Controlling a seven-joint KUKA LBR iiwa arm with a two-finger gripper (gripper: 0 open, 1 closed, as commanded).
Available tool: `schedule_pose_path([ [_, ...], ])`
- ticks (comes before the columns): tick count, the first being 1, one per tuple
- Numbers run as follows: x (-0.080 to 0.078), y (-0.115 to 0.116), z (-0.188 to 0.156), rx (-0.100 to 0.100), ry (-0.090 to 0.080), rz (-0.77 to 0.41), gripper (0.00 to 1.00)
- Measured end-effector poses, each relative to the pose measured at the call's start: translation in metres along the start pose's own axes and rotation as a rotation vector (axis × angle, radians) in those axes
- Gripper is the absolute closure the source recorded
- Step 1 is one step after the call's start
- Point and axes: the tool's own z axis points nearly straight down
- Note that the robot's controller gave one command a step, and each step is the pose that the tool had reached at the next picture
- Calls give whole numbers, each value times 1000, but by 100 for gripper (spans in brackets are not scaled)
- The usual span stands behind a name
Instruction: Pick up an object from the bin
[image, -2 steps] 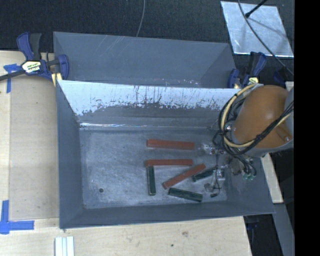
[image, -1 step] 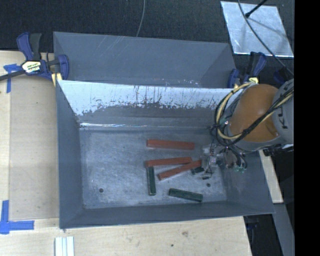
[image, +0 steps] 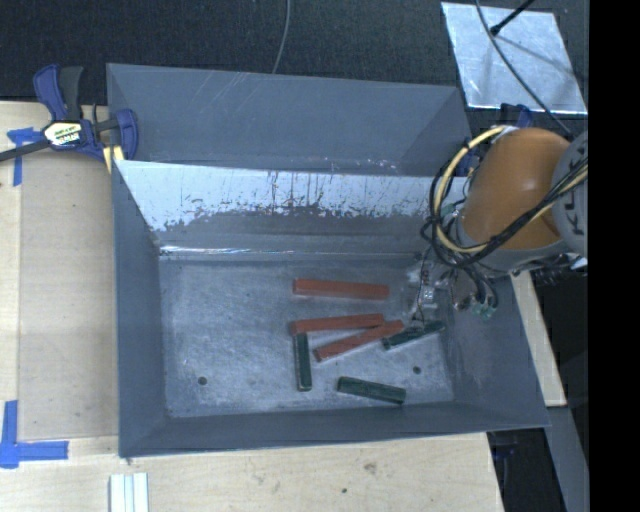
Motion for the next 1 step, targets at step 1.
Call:
schedule_pose_path([
  [1, -18, 19, -51, 0, -6, 2, 0],
])
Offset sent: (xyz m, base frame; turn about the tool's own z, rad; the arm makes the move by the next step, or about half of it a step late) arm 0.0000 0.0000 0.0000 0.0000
